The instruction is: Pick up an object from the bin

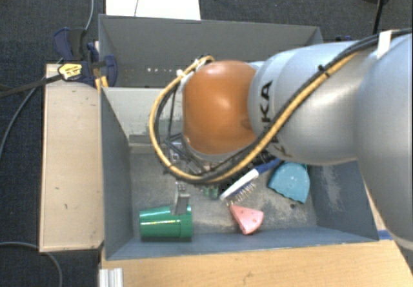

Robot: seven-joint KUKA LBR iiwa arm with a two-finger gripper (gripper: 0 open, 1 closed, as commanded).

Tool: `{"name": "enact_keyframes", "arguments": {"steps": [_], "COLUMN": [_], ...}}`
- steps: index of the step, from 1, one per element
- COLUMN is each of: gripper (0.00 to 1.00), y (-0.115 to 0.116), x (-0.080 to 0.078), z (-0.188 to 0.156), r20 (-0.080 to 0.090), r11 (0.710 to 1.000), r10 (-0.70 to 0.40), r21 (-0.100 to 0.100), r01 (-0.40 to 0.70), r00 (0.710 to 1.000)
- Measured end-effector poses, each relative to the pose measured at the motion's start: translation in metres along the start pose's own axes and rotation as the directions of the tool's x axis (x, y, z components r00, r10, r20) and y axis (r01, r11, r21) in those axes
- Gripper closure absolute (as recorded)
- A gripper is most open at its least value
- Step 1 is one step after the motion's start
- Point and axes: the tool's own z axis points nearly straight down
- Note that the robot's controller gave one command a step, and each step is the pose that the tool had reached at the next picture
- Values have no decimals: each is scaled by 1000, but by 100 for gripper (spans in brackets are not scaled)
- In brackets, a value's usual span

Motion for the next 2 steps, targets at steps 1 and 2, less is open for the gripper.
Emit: {"name": "enact_keyframes", "arguments": {"steps": [1, 2], "gripper": [0, 0], "y": [-1, -2], "x": [-2, 1], "z": [-5, 8], "r20": [8, 13], "r11": [1000, 999], "r10": [5, -43], "r21": [-2, -3], "r01": [-5, 43], "r00": [1000, 999]}}
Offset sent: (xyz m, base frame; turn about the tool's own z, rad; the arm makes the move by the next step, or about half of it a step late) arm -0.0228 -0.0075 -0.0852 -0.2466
